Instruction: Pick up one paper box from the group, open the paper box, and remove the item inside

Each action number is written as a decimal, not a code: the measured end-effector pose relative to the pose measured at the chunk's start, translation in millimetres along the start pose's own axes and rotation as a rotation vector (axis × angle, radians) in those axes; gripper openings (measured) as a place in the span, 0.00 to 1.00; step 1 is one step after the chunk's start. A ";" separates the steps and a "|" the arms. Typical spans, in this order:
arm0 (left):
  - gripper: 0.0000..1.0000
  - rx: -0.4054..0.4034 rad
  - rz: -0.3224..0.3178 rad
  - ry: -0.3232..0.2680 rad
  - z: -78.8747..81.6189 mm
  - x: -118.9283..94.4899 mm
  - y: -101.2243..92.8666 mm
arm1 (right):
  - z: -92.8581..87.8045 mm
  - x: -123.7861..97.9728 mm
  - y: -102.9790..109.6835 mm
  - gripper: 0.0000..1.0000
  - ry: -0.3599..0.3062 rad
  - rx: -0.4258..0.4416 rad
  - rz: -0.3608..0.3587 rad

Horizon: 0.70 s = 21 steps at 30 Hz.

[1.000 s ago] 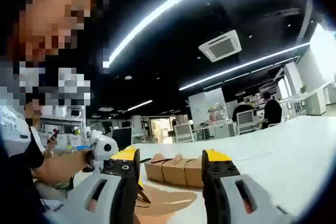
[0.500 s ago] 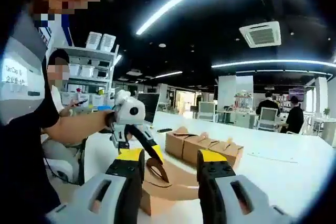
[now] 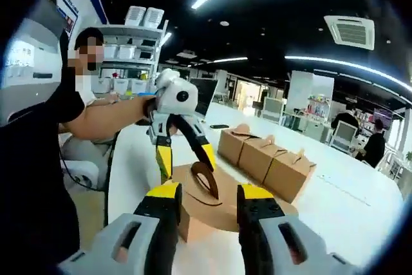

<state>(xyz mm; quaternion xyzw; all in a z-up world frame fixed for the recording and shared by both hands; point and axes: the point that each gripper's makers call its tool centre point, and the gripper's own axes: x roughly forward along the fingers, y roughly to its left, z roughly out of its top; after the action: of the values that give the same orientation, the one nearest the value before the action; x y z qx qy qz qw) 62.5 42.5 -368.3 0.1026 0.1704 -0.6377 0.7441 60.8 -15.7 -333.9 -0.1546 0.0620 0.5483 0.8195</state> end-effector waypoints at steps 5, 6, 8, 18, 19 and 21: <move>0.42 0.002 0.005 -0.002 0.0 -0.1 0.2 | -12.2 6.7 -5.8 0.37 0.029 0.030 -0.003; 0.42 0.002 0.007 -0.003 0.1 0.0 0.3 | -14.0 7.9 -5.4 0.38 0.033 0.032 0.000; 0.42 0.003 0.010 -0.004 0.2 0.0 0.2 | -18.6 10.8 -2.0 0.38 0.044 0.015 0.012; 0.42 -0.012 0.049 -0.024 0.0 -2.6 -1.3 | -22.9 14.9 0.1 0.37 0.039 0.050 0.026; 0.42 -0.013 0.053 -0.025 0.1 -3.0 -1.7 | -23.0 15.0 0.3 0.37 0.039 0.053 0.027; 0.43 -0.020 0.063 -0.023 1.2 -3.7 -2.1 | -23.1 15.1 0.4 0.37 0.041 0.058 0.027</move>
<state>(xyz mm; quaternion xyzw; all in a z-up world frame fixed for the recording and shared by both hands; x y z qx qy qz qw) 60.0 45.1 -365.6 0.0933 0.1650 -0.6135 0.7666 67.9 -9.7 -359.9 -0.1411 0.0966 0.5538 0.8149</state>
